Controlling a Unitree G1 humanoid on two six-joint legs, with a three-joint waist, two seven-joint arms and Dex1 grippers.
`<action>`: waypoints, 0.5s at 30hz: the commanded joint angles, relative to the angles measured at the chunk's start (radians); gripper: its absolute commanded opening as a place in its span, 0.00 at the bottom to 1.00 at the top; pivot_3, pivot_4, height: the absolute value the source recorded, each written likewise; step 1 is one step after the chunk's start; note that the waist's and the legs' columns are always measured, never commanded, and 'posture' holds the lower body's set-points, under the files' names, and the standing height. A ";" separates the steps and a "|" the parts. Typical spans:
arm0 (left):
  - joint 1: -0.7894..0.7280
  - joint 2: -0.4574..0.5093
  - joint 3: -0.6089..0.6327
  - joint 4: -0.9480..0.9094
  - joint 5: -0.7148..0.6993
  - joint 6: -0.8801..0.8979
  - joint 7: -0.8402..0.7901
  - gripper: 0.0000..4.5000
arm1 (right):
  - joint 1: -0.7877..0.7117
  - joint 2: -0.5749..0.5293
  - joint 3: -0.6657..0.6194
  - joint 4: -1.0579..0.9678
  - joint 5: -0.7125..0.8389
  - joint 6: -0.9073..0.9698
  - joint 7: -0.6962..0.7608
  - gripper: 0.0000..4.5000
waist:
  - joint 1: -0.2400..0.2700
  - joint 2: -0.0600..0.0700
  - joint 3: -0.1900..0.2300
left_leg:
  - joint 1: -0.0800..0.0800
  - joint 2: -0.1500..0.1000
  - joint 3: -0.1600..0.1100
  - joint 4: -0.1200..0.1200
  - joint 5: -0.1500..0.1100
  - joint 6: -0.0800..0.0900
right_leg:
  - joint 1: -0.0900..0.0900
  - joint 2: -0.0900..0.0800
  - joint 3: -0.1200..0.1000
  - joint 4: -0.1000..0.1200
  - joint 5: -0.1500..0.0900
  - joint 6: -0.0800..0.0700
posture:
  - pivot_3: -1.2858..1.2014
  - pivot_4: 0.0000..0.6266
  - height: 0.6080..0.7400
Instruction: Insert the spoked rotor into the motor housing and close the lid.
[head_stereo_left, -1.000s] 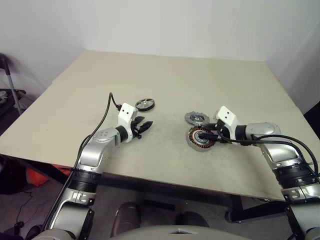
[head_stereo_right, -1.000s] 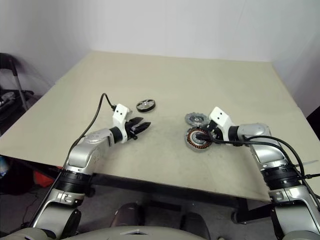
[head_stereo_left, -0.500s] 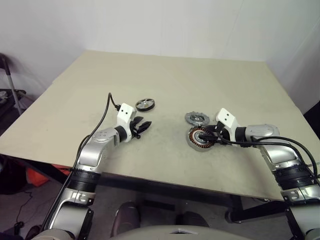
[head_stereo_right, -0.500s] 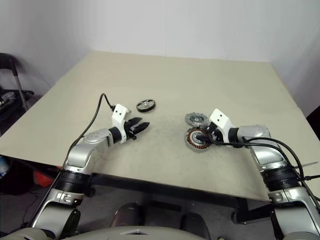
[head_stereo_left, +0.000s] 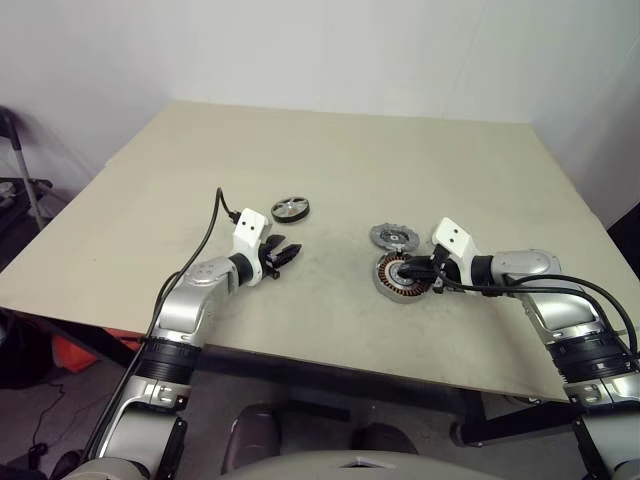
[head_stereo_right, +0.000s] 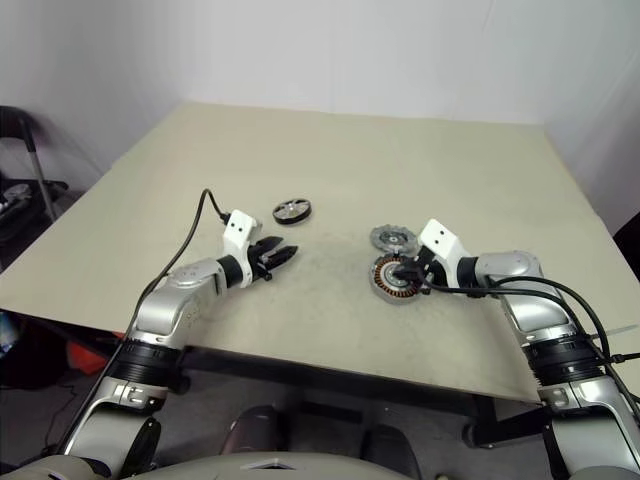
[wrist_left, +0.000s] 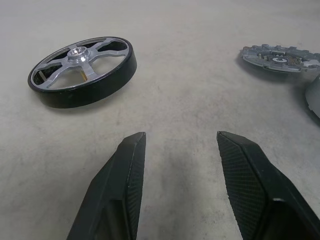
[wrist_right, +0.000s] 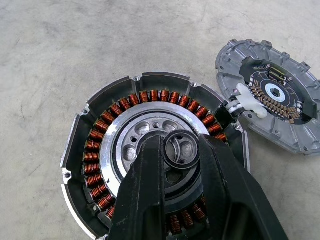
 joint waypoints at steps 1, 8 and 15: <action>-0.025 0.007 0.013 -0.015 0.003 -0.025 -0.001 0.53 | -0.008 -0.008 -0.010 -0.017 0.002 0.008 -0.001 0.13 | 0.000 0.000 0.000 | 0.000 0.000 0.000 0.000 0.000 0.000 | 0.000 0.000 0.000 0.000 0.000 0.000 | 0.52 0.00 1.00; -0.022 0.009 0.012 -0.007 0.010 -0.032 0.000 0.53 | 0.013 -0.020 -0.017 -0.115 0.030 0.037 0.021 0.13 | 0.000 0.000 0.000 | 0.000 0.000 0.000 0.000 0.000 0.000 | 0.000 0.000 0.000 0.000 0.000 0.000 | 0.52 0.00 1.00; -0.023 0.013 0.010 -0.004 0.016 -0.034 -0.004 0.53 | 0.023 -0.017 -0.011 -0.089 0.012 0.026 0.006 0.13 | 0.000 0.000 0.000 | 0.000 0.000 0.000 0.000 0.000 0.000 | 0.000 0.000 0.000 0.000 0.000 0.000 | 0.52 0.00 1.00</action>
